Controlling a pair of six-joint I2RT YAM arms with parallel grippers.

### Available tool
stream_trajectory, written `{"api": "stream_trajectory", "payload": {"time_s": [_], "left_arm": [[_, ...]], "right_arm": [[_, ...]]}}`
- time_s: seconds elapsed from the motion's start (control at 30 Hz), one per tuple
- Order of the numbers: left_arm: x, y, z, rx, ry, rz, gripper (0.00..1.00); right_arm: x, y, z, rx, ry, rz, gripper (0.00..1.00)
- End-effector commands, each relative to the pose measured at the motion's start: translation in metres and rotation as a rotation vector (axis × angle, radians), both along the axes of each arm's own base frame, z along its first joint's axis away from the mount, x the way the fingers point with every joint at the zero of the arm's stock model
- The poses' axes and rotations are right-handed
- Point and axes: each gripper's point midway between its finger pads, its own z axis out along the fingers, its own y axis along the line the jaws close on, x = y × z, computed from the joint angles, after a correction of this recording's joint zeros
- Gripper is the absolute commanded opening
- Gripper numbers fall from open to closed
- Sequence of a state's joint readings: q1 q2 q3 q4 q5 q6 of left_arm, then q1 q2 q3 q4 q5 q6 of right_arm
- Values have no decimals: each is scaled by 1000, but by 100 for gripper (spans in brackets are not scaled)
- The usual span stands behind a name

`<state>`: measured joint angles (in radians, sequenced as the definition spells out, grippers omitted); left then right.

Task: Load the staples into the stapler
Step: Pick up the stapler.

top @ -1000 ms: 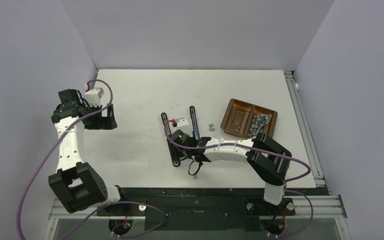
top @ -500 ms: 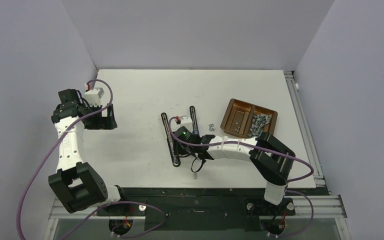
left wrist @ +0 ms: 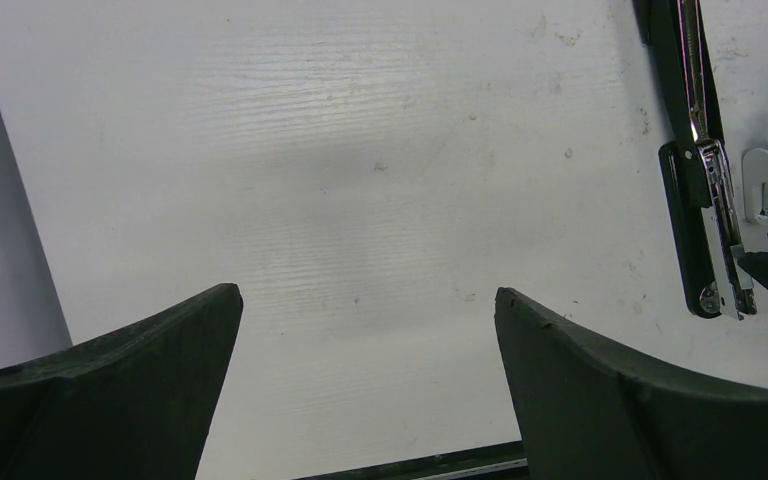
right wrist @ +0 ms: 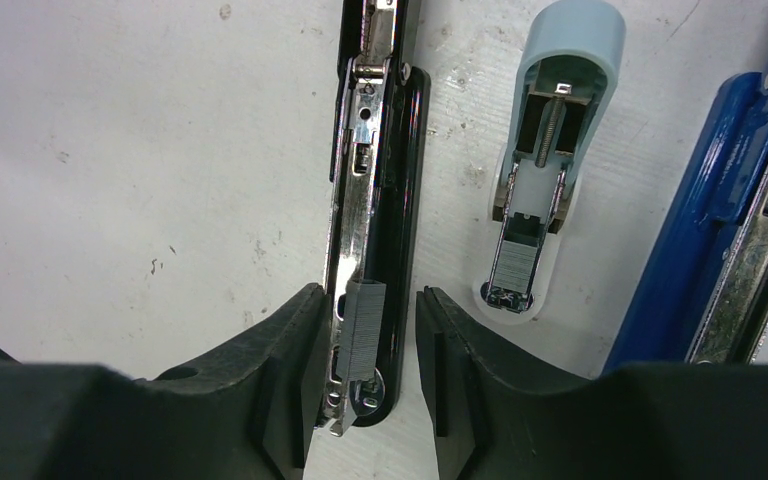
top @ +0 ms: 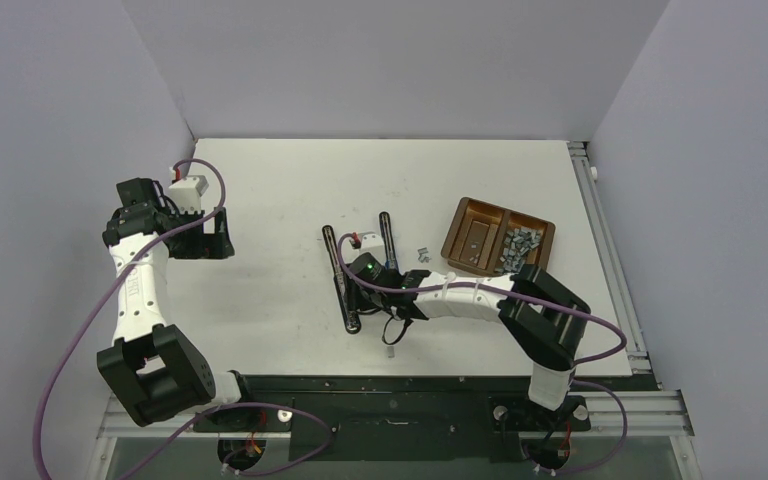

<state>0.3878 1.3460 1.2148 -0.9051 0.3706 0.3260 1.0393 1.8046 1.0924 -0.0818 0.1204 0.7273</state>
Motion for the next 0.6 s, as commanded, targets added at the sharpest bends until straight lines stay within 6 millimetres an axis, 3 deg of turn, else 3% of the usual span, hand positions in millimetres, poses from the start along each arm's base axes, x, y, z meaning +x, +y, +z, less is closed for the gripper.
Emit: {"api": "stream_trajectory", "payload": {"time_s": [0.0, 0.4, 0.57], "left_arm": [[9, 5, 18, 22, -60, -3, 96], [8, 5, 18, 26, -61, -2, 96], [9, 7, 19, 35, -63, -2, 96]], "right_arm": [[0, 3, -4, 24, 3, -7, 37], [-4, 4, -18, 16, 36, 4, 37], [-6, 4, -24, 17, 49, 3, 30]]}}
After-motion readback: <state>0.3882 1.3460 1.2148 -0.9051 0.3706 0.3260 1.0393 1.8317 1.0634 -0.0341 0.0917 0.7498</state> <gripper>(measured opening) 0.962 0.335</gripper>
